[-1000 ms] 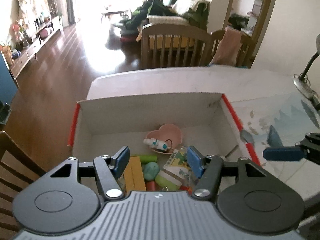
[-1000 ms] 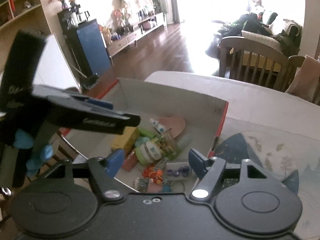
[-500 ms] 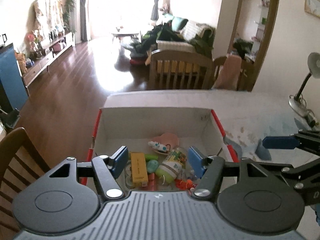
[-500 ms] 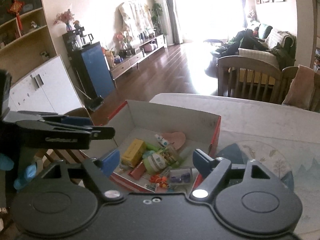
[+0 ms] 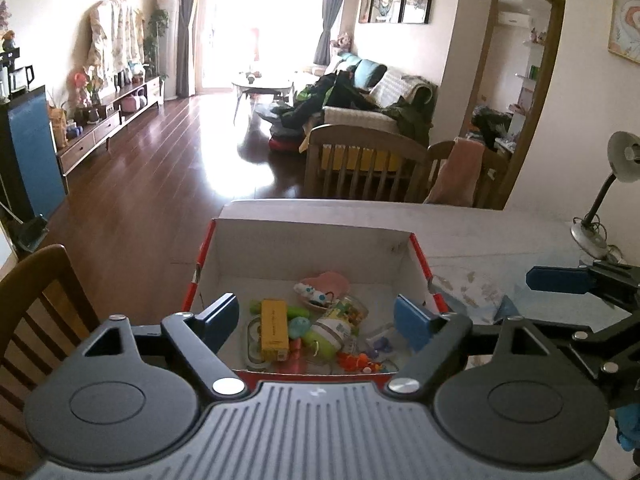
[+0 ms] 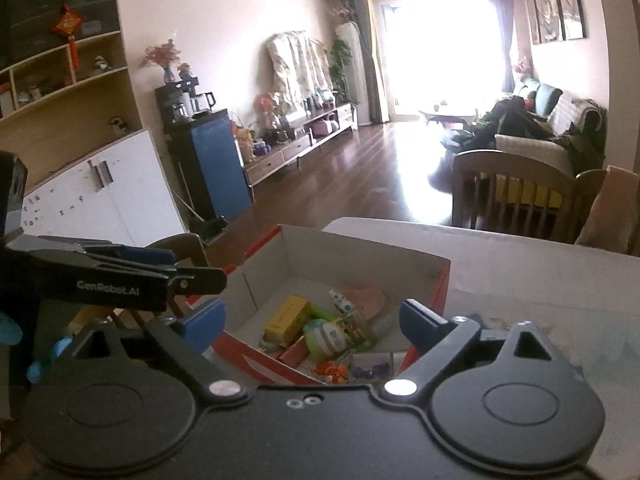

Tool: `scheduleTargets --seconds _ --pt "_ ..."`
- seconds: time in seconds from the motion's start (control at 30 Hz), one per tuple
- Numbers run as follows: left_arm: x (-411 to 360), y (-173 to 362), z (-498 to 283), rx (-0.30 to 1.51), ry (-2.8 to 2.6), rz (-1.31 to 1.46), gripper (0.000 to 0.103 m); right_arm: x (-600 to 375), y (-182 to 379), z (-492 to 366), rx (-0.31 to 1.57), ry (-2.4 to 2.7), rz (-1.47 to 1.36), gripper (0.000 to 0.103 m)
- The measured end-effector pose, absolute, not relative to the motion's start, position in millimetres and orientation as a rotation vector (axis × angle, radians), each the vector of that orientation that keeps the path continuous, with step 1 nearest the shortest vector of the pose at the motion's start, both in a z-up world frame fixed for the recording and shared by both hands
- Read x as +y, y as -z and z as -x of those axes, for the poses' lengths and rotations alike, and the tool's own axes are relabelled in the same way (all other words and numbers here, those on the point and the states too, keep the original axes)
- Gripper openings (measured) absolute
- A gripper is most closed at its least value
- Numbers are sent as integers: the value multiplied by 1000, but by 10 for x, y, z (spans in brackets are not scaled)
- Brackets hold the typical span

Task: Organize rigid objects
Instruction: 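Withdraw both open tools up and away from the filled box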

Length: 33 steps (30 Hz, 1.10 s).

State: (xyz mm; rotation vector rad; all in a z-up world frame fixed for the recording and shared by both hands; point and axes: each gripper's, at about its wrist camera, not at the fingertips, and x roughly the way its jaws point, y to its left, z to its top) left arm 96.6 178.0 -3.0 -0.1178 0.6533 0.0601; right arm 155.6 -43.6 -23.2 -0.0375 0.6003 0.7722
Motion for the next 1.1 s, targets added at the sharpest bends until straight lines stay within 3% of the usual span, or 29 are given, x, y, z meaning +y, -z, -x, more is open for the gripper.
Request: scheduleTargets --seconds 0.13,0.23,1.1 --pt "1739 26 -926 651 -71 119 86 -493 223 -1507 581 -776 26 103" --pt "1721 33 -904 659 -76 125 103 -531 236 -1513 591 -756 21 103" --pt "1340 84 -789 689 -72 99 103 -857 312 -1392 578 -682 -12 103"
